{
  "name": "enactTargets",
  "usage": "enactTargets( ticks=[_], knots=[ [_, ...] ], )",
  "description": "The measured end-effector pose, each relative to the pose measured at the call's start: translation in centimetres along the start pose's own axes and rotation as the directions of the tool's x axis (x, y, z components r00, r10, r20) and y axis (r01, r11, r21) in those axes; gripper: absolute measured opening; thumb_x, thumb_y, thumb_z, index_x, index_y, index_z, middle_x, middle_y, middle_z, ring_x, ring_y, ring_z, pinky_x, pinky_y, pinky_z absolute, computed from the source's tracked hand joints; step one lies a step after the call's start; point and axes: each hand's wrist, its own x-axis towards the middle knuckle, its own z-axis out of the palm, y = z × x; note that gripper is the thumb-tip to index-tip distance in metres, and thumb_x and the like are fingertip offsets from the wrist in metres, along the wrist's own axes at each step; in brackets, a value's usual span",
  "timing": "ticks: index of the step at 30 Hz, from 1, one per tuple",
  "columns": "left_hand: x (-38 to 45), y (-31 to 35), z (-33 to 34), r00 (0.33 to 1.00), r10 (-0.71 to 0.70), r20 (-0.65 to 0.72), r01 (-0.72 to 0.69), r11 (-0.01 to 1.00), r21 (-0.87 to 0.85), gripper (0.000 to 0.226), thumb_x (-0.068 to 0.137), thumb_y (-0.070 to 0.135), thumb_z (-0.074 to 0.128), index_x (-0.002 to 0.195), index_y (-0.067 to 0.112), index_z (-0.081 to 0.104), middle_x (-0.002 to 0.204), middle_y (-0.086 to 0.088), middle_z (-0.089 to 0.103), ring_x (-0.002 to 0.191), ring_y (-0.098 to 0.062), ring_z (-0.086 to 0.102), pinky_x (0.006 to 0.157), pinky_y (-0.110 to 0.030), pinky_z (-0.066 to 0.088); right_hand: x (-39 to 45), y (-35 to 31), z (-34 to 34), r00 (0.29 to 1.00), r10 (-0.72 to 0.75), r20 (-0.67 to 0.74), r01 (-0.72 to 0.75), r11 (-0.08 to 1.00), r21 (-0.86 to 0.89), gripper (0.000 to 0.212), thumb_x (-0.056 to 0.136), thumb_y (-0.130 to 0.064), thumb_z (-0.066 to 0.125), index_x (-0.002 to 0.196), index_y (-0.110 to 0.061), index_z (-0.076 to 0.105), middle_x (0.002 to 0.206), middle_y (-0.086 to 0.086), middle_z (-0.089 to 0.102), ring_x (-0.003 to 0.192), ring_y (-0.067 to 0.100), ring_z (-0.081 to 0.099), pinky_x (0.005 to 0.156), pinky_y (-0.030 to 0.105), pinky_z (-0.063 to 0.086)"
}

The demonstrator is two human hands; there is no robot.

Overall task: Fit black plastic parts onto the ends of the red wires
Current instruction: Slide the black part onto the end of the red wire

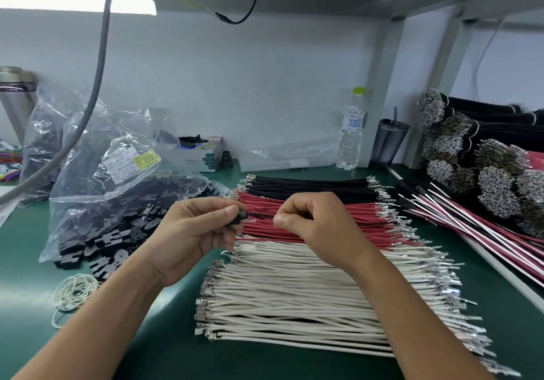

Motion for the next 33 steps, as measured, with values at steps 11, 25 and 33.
enactTargets(
  ticks=[11, 25, 33],
  knots=[
    [-0.1, 0.0, 0.1, 1.0, -0.01, -0.005, 0.01, 1.0, -0.02, 0.037, 0.074, 0.019, 0.092, 0.102, -0.003, 0.078, 0.08, -0.019, 0.072, 0.059, -0.02, 0.063, 0.057, -0.027, 0.057, 0.0, 0.1, -0.1, 0.999, 0.023, -0.04, -0.019, 0.995, 0.099, 0.016, 0.089, -0.025, 0.073, 0.074, -0.02, 0.074, 0.07, 0.007, 0.069, 0.06, 0.025, 0.055, 0.066, 0.042, 0.054],
    [-0.2, 0.2, 0.4, 0.999, -0.002, -0.048, 0.005, 0.998, 0.061, 0.047, 0.062, 0.026, 0.096, 0.097, -0.001, 0.08, 0.082, -0.02, 0.073, 0.059, -0.021, 0.064, 0.057, -0.026, 0.058, -0.2, 0.2, 0.4, 0.994, -0.028, -0.109, 0.004, 0.977, -0.215, 0.018, 0.089, -0.034, 0.069, 0.072, -0.029, 0.068, 0.068, -0.016, 0.066, 0.065, 0.004, 0.06, 0.064, 0.032, 0.052],
    [-0.2, -0.2, 1.2, 0.994, -0.027, -0.109, 0.04, 0.993, 0.112, 0.03, 0.069, 0.014, 0.081, 0.094, -0.003, 0.08, 0.08, -0.023, 0.072, 0.057, -0.021, 0.065, 0.054, -0.029, 0.059, -0.4, 0.1, 1.0, 0.988, -0.079, -0.135, 0.046, 0.971, -0.234, 0.014, 0.091, -0.034, 0.067, 0.077, -0.032, 0.067, 0.075, -0.018, 0.065, 0.072, 0.003, 0.06, 0.067, 0.033, 0.052]
  ],
)
